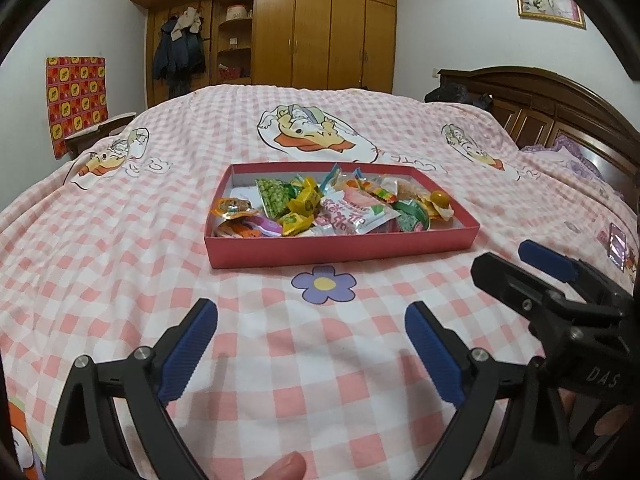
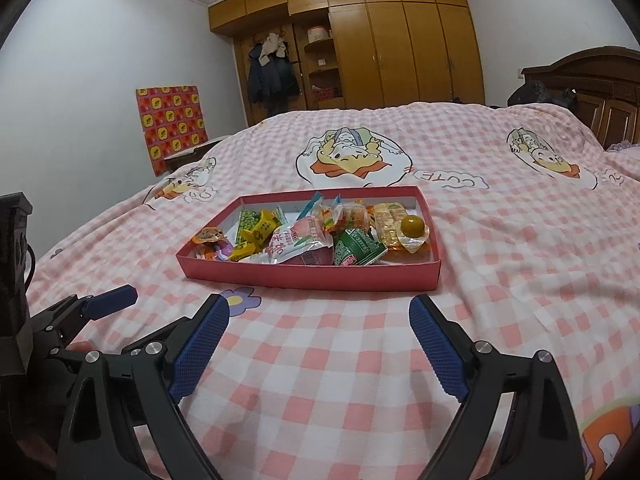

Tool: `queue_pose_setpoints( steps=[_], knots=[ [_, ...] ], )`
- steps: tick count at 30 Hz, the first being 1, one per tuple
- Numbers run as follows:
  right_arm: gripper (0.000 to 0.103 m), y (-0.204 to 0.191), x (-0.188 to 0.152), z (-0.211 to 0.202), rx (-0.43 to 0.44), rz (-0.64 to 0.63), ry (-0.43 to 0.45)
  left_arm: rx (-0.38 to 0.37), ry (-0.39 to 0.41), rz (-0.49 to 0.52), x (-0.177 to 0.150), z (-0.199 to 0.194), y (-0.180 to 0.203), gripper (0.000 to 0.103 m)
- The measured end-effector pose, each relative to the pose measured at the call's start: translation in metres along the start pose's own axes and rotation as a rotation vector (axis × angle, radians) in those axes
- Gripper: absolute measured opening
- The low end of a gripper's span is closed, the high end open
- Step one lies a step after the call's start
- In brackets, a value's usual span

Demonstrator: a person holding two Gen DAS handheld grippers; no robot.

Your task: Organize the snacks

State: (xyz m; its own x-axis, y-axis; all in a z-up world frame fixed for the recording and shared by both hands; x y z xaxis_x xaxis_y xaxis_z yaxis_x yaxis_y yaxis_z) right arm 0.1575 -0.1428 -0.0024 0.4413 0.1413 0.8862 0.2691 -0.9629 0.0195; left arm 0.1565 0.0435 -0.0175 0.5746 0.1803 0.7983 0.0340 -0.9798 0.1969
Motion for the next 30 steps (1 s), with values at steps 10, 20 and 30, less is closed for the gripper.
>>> queue_pose_setpoints(
  steps=[10,20,30],
  knots=[
    [0.093,-0.0001,-0.0009,0.0003,0.006,0.005,-0.005,-0.001,-0.005,-0.001,-0.0007,0.0006,-0.0004,0.097],
    [0.094,0.0008,-0.0026,0.0000,-0.003,0.003,-0.003,-0.006,-0.006,-0.003,-0.0011,0.0005,-0.0006,0.097],
    [0.094,0.0002,-0.0034,-0.0009,-0.006,0.002,-0.007,-0.001,-0.009,-0.003,-0.0018,0.0009,-0.0016,0.097]
  ],
)
Point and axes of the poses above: each gripper's, at about its wrist camera, not at the fingertips, and z roughly the way its jaws point, y to its right, x to its top, the point moved 5 cm from there along z, roughly the way its jaws point, and after that the axes turned 11 degrees about -z, right-handed, at the moved point
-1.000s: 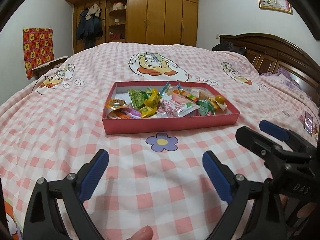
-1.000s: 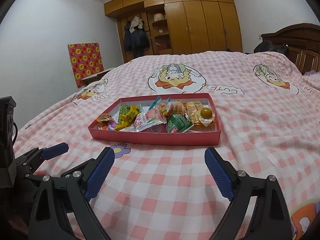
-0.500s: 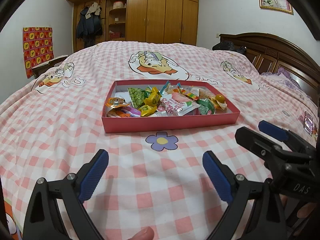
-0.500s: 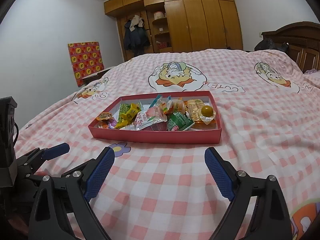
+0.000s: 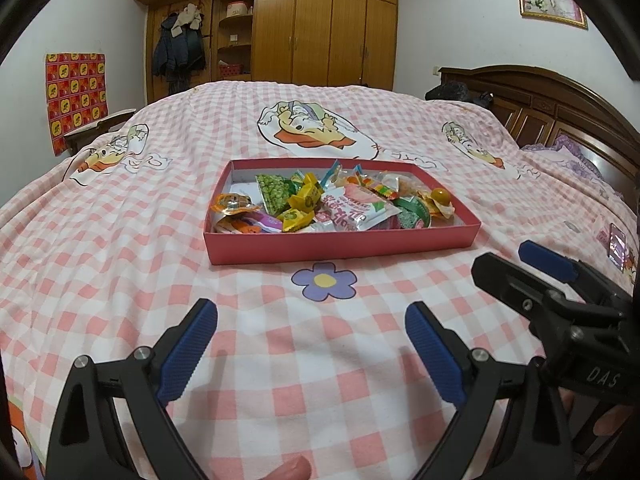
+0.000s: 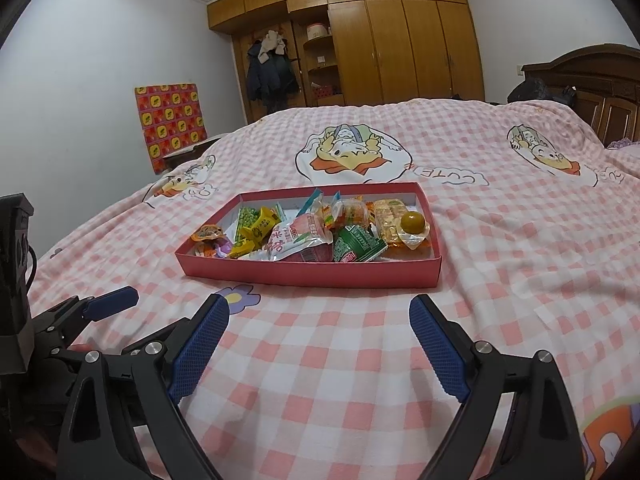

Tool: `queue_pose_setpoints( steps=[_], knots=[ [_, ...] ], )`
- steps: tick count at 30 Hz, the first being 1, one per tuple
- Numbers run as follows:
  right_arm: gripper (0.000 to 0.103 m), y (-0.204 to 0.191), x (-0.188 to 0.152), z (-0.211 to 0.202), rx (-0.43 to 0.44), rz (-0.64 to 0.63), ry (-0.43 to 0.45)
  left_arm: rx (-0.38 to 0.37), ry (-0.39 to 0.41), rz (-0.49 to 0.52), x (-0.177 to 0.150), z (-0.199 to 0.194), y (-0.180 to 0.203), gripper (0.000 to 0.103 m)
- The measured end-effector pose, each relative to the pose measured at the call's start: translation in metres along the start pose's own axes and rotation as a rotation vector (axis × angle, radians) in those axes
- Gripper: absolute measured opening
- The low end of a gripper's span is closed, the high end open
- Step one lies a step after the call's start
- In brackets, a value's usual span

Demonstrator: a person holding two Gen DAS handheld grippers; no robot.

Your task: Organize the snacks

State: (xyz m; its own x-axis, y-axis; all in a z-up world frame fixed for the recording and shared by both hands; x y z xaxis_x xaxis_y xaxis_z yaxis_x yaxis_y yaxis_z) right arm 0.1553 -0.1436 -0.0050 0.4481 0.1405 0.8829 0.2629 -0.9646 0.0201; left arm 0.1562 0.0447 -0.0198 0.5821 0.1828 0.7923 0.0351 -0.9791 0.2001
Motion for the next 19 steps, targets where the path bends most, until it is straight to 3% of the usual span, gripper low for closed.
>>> queue_pose_setpoints(
  steps=[19],
  knots=[
    [0.094,-0.0011,0.0002,-0.0022,-0.014,0.002,-0.002,-0.016,-0.005,-0.004,-0.0023,-0.0005,-0.0013,0.097]
  ],
)
Point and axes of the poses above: each gripper's, at about its wrist camera, not at the fingertips, and z roughly the way its jaws point, y to its right, x to its top, the point moved 5 cm from there along z, roughly the way its jaws point, and after that the axes turned 11 degrees about -z, right-handed, at the moved point
